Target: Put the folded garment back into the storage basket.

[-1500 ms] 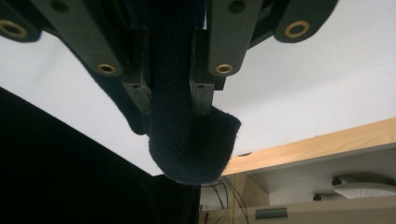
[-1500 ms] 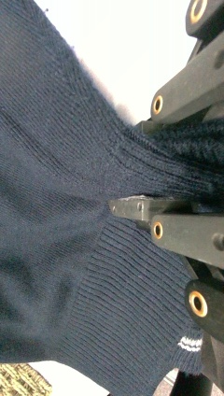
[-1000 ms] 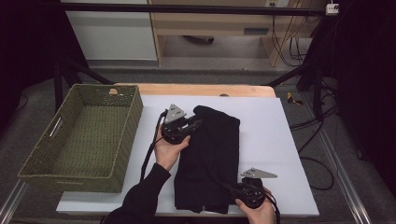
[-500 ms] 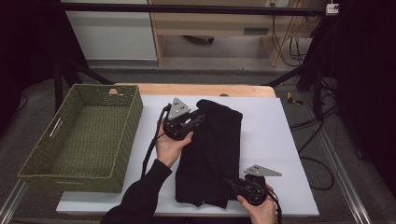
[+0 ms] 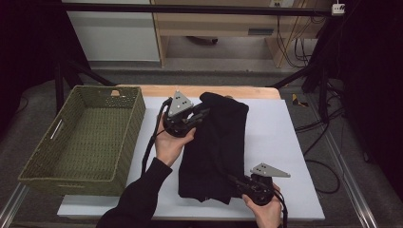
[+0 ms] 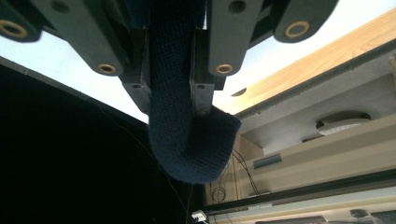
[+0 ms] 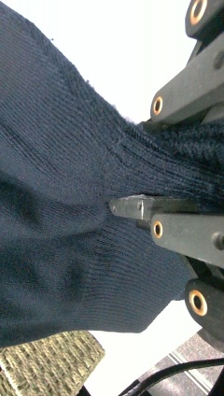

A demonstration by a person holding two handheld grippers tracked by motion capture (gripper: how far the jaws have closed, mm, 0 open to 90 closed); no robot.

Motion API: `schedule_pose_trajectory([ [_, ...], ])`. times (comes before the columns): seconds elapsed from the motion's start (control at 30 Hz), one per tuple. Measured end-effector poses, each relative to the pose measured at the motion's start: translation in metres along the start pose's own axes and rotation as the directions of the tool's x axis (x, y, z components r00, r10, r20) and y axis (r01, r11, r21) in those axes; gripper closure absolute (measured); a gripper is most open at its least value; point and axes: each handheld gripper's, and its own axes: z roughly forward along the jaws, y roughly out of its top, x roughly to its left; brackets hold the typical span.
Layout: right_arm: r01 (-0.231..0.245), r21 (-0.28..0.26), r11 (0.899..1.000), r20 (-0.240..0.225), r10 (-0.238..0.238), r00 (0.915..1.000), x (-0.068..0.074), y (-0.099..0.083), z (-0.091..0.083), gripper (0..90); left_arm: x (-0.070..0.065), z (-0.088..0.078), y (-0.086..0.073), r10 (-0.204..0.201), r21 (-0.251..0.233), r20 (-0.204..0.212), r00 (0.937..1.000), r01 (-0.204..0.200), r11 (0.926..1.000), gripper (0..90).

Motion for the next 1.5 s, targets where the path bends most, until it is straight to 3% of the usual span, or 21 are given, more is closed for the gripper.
schedule_pose_trajectory([
  [0.7, 0.068, -0.071, 0.995, -0.024, -0.070, 0.9973, 0.010, 0.028, 0.009, 73.2, 0.018, -0.021, 0.029, 0.016, -0.015, -0.044, 0.9989, -0.017, 0.9997, 74.4],
  [0.83, 0.081, -0.085, 0.993, -0.028, -0.084, 0.9961, 0.014, 0.033, 0.010, 73.2, 0.024, -0.026, 0.035, -0.004, -0.025, -0.045, 0.9990, 0.003, 0.9997, 74.3],
  [1.5, 0.131, -0.160, 0.978, -0.045, -0.140, 0.9891, 0.042, 0.062, 0.020, 73.2, 0.052, -0.059, 0.061, 0.023, -0.022, -0.125, 0.9918, -0.026, 0.9994, 74.3],
])
